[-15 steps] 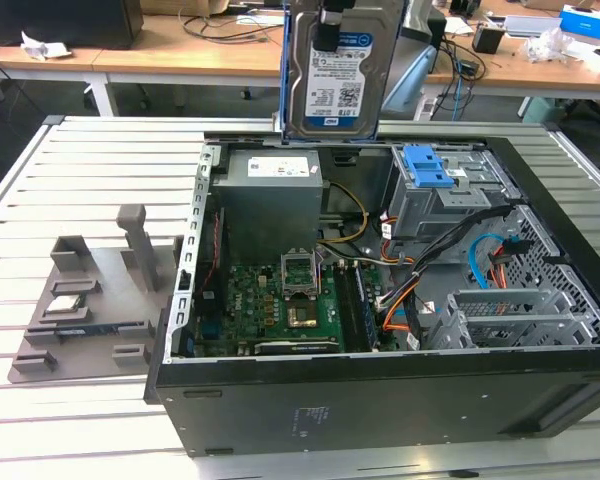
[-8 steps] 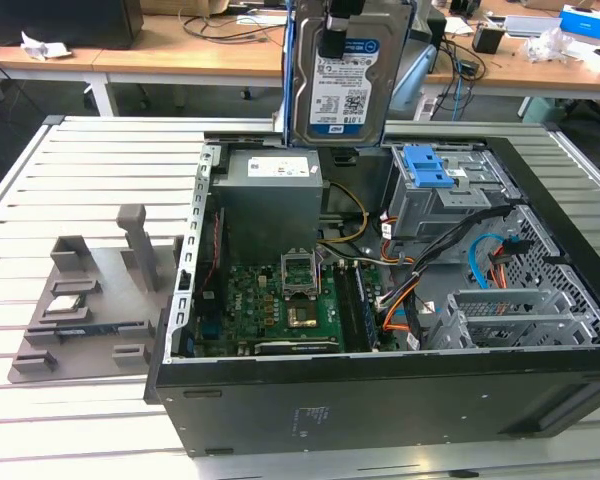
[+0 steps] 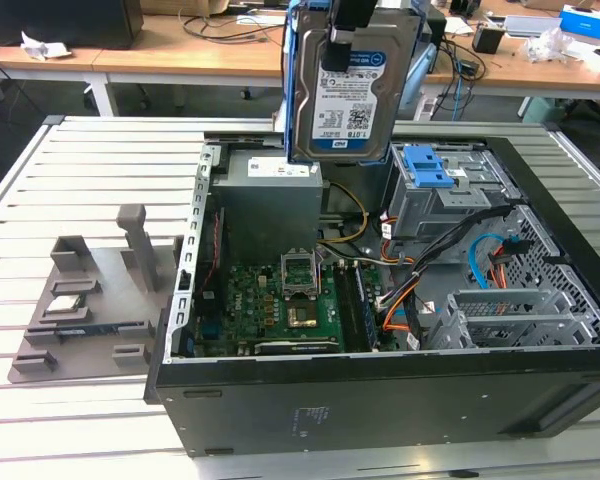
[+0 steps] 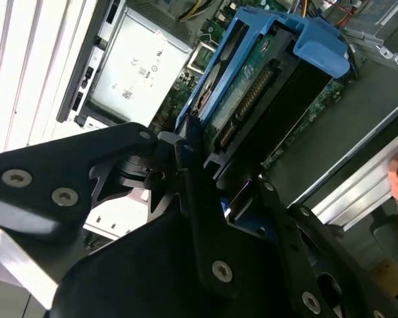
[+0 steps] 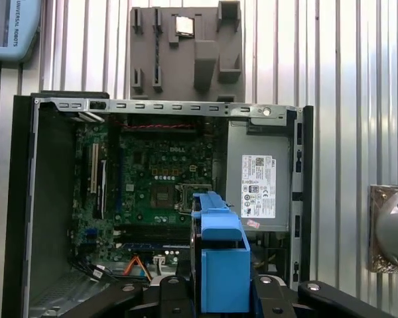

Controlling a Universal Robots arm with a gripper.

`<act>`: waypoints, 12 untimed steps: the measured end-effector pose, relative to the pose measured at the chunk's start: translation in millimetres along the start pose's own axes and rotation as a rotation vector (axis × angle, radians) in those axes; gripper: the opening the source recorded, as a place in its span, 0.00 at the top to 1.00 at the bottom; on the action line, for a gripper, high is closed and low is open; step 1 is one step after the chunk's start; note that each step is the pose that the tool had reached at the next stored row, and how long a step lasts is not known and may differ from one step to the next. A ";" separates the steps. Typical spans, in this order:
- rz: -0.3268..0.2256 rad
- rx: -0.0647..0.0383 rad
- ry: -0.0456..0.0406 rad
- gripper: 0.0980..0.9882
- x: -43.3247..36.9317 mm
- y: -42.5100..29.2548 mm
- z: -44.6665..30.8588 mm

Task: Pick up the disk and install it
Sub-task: 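Pick up the disk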

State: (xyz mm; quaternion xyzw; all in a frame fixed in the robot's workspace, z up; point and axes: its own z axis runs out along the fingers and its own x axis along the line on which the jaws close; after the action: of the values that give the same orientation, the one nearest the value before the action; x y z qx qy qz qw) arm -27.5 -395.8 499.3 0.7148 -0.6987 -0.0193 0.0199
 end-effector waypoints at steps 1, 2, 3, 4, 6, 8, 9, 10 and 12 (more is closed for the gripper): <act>0.000 0.000 0.0001 0.70 1.9 0.0 0.0; 0.000 0.000 0.0001 0.70 3.4 0.1 0.0; 0.000 0.000 0.0001 0.70 6.0 0.1 0.1; 0.000 0.000 0.0002 0.70 7.3 0.2 0.1; 0.000 0.000 0.0002 0.70 11.1 0.2 0.1; 0.000 0.000 0.0004 0.70 15.8 0.3 0.2; 0.000 0.000 0.0004 0.70 17.3 0.4 0.2; 0.000 0.000 0.0004 0.70 18.8 0.4 0.2; 0.000 0.000 0.0006 0.70 24.5 0.6 0.3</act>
State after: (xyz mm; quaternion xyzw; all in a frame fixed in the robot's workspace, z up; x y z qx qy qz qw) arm -27.5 -420.3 499.0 0.7148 -0.6988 -0.0191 0.0201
